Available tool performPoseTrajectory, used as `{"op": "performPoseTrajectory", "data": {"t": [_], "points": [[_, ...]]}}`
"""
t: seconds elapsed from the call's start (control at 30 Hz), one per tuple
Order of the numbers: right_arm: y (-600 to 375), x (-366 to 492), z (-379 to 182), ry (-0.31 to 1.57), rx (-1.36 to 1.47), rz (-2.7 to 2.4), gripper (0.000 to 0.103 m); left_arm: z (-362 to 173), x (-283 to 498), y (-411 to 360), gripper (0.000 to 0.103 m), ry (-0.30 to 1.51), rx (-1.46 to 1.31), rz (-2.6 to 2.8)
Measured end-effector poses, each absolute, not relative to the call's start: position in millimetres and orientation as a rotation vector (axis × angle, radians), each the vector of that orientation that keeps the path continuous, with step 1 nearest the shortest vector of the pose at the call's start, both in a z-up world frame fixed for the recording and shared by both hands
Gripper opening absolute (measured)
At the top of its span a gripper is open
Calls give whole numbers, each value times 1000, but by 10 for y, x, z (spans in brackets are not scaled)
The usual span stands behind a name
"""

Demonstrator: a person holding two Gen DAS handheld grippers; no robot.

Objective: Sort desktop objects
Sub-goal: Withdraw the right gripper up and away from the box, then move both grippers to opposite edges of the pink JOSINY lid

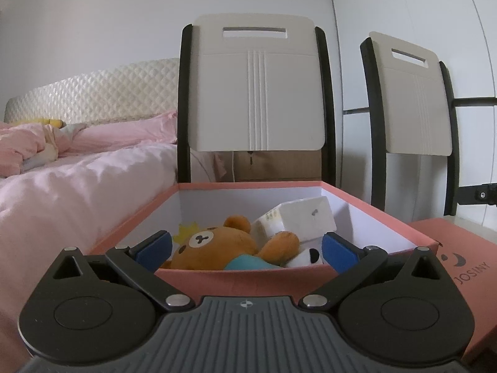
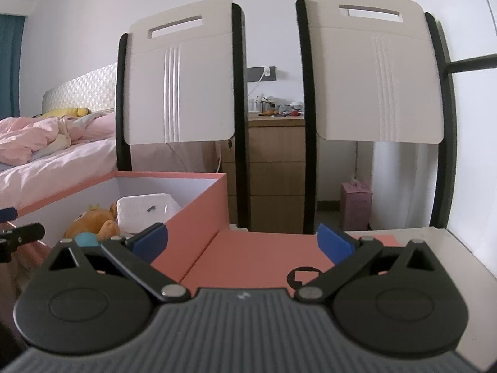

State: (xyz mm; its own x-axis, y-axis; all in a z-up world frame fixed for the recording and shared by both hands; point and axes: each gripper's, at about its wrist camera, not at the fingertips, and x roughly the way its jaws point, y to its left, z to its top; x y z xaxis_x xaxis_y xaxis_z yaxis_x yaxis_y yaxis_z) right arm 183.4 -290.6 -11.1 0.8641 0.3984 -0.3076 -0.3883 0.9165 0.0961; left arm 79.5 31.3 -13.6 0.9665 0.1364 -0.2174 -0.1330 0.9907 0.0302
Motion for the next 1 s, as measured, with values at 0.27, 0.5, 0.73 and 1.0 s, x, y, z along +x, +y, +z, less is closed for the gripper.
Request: {"op": "performPoseTrajectory", "data": {"t": [0.27,0.5,0.73,1.0], "points": [[-3078,1715,-64,313,11,419,103,-128,709,114,103,202,4,115],[-3505,1554,-104,358,-3,377,103,-284,558,-375,103,227,34,-21],[-4024,1470,-273,466,17,274,103,-530,455,-810,103,296,43,-152],[-4527,1503,-676,572,136,216,103,-774,538,-908,103,385,-16,-220]]}}
